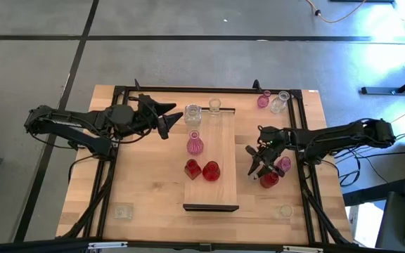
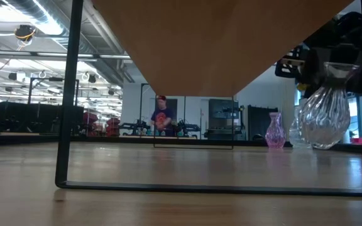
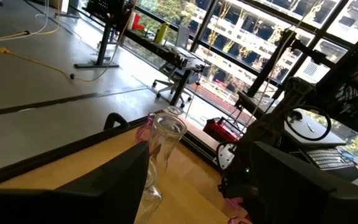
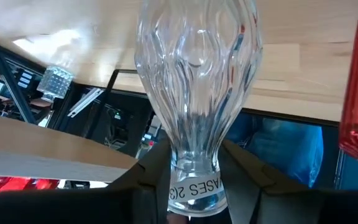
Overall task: Sort vases onto shelf
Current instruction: Put the transparent vase on the shelf aligned with the other transparent vases
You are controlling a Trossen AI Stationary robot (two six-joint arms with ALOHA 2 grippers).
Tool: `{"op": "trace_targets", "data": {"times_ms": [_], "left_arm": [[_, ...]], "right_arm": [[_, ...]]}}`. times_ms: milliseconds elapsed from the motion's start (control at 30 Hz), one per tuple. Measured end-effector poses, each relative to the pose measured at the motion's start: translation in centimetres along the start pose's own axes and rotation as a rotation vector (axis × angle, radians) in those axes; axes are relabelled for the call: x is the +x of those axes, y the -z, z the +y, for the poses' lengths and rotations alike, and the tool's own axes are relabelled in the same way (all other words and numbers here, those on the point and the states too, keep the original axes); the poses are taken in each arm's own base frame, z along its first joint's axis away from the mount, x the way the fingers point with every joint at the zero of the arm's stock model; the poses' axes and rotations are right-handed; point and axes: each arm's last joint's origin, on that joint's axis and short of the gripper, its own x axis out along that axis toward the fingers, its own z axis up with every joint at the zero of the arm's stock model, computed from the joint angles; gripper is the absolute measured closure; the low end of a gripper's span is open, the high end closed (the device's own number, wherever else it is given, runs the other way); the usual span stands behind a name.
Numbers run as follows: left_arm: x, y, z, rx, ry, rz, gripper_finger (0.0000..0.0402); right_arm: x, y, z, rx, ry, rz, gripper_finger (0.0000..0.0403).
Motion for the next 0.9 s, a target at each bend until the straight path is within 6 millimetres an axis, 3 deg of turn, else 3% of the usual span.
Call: {"op": "trace_targets", "data": {"times_ms": [633,900], "left_arm": [[0.00,0.00,0.00,0.000,0.000,0.000,0.0127],[0.00,0.00,0.00,0.000,0.000,0.000,0.0127]], "right_arm": [[-0.04,-0.59,-0.58,0.034,0.021,-0.081,0.0290],[-0.02,-0.21,-0.62,0.024,0.075,0.022,0.0290]]}}
